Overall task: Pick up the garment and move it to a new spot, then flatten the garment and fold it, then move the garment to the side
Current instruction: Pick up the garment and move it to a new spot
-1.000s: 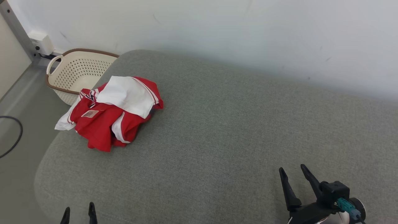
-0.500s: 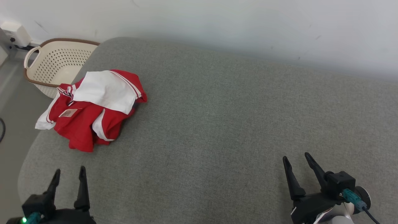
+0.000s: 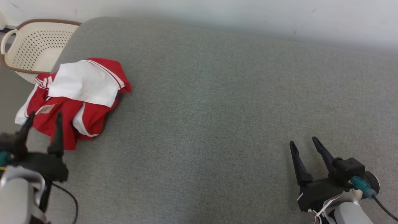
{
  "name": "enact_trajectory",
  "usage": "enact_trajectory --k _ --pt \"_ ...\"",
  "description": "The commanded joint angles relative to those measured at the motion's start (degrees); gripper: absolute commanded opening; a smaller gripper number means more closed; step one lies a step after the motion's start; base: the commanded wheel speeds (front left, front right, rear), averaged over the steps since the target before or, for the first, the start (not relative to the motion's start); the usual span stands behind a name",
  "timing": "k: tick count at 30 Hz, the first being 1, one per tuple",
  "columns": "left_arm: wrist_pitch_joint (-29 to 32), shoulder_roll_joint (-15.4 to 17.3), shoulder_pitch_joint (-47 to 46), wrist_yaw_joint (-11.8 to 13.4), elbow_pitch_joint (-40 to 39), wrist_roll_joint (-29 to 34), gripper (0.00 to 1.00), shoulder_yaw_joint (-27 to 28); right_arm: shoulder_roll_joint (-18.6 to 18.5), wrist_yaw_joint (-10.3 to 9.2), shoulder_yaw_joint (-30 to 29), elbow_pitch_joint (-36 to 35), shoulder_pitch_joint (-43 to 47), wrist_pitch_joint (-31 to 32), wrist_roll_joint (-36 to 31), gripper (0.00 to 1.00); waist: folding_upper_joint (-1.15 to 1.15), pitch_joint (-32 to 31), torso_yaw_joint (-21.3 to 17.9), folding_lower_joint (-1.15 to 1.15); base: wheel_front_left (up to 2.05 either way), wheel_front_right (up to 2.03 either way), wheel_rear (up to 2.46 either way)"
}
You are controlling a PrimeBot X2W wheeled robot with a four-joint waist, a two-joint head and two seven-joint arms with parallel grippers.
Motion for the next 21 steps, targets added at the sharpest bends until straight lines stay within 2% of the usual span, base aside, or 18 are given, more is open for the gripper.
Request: enact_trajectory --k 1,5,8,13,21 --pt "-0.23 1.14 -2.06 -0.34 1.46 -0.90 1.00 -0.61 -0.58 0.04 0.00 0.03 -0.54 -0.07 0.30 1.00 -0.01 1.22 -0.92 -0.01 0.00 0.00 0.00" --pt "0.15 4.06 -8.54 -0.77 6.34 -2.90 1.00 -3.67 -0.95 0.04 0.36 -0.09 -1.23 -0.07 0.55 1.00 -0.01 2.63 -1.73 -0.01 0.00 0.00 0.00" --pt "1.80 6.43 -12.53 -0.87 8.84 -5.85 1.00 -8.80 -1.16 0.04 0.39 -0.11 -1.61 -0.07 0.87 1.00 -0.01 3.55 -2.31 -0.01 0.00 0.00 0.00" --pt "6.09 10.22 -17.79 -0.85 11.66 -11.68 1.00 -16.84 -1.55 0.04 0.64 -0.03 -1.91 -0.06 1.21 1.00 -0.01 5.02 -3.33 -0.01 0.00 0.00 0.00" --pt "13.62 14.39 -22.32 -0.86 14.23 -21.10 1.00 -24.66 -1.59 0.04 1.92 0.41 -4.13 -0.06 2.56 1.00 -0.01 7.65 -6.20 -0.01 0.00 0.00 0.00"
